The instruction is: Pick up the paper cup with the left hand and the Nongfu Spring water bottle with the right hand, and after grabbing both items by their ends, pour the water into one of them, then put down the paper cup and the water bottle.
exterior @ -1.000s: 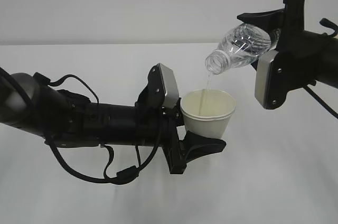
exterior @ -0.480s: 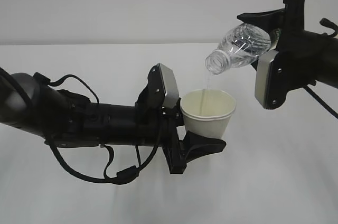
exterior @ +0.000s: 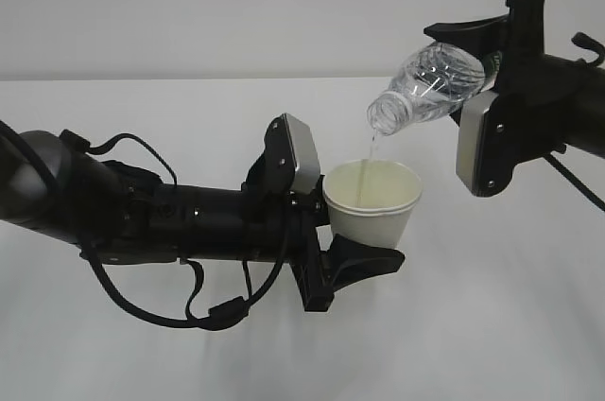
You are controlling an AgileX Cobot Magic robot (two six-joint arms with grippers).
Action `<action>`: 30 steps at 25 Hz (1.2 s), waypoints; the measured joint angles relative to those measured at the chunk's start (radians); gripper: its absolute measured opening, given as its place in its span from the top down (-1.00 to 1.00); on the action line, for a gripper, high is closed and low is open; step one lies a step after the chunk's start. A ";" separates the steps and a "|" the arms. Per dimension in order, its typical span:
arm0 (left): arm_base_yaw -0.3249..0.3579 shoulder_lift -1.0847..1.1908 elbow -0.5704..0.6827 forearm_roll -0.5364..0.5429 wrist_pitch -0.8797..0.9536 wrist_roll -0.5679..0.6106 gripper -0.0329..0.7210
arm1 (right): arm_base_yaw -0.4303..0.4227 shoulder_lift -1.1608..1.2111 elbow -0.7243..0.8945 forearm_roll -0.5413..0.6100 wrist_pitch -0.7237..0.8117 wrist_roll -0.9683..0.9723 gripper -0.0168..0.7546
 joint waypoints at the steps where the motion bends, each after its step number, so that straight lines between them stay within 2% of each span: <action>1: 0.000 0.000 0.000 0.000 0.000 0.000 -0.31 | 0.000 0.000 0.000 0.000 0.000 0.000 -0.27; 30: 0.000 0.000 0.000 0.000 0.000 0.000 -0.31 | 0.000 0.000 -0.002 0.022 -0.004 -0.029 -0.27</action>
